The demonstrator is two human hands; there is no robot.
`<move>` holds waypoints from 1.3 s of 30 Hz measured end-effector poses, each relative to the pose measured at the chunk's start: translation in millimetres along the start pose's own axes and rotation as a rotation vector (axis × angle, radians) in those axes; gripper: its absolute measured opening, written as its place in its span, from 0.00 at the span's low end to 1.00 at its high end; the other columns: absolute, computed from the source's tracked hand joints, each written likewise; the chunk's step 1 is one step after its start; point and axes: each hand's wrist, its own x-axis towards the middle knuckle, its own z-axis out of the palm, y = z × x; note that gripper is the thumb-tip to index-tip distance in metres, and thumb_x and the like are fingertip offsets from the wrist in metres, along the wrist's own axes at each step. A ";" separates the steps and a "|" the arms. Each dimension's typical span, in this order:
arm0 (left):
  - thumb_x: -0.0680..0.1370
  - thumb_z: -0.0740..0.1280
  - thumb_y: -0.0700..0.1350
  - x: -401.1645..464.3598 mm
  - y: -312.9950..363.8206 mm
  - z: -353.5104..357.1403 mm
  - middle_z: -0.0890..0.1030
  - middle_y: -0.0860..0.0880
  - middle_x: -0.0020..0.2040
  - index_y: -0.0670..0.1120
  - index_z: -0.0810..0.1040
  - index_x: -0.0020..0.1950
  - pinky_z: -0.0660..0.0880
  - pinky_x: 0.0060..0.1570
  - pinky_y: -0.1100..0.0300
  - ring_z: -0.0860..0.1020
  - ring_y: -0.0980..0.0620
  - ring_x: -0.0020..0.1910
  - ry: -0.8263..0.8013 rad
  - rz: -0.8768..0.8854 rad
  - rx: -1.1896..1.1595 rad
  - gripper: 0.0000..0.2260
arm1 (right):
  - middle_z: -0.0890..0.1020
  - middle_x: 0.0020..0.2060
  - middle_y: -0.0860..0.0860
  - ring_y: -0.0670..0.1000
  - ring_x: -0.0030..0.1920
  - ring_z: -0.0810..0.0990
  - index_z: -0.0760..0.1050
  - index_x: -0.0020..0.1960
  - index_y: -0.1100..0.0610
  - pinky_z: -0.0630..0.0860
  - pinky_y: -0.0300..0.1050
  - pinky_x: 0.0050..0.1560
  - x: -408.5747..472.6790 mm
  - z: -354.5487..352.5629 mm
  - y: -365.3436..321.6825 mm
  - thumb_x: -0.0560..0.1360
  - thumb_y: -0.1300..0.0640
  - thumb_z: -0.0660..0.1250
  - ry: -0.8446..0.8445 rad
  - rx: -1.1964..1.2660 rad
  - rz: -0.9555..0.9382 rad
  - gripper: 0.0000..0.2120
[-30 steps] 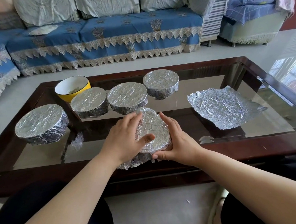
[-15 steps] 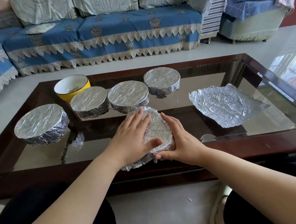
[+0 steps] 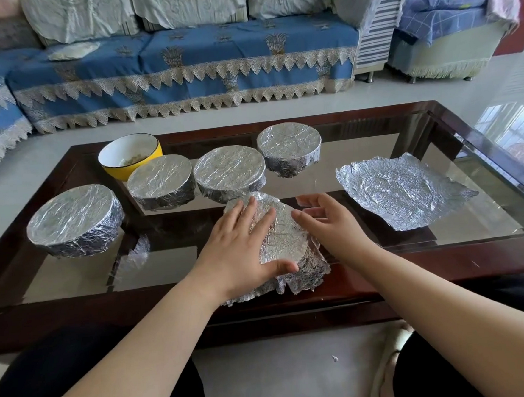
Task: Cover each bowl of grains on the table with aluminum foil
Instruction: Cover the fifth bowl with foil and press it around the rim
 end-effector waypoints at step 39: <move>0.62 0.32 0.82 2.9 3.5 -2.5 0.36 0.53 0.80 0.57 0.43 0.81 0.34 0.73 0.53 0.33 0.52 0.78 0.055 0.049 0.041 0.52 | 0.73 0.24 0.50 0.46 0.20 0.68 0.82 0.43 0.60 0.65 0.40 0.25 21.0 3.8 -8.9 0.77 0.51 0.69 -0.006 -0.026 0.109 0.12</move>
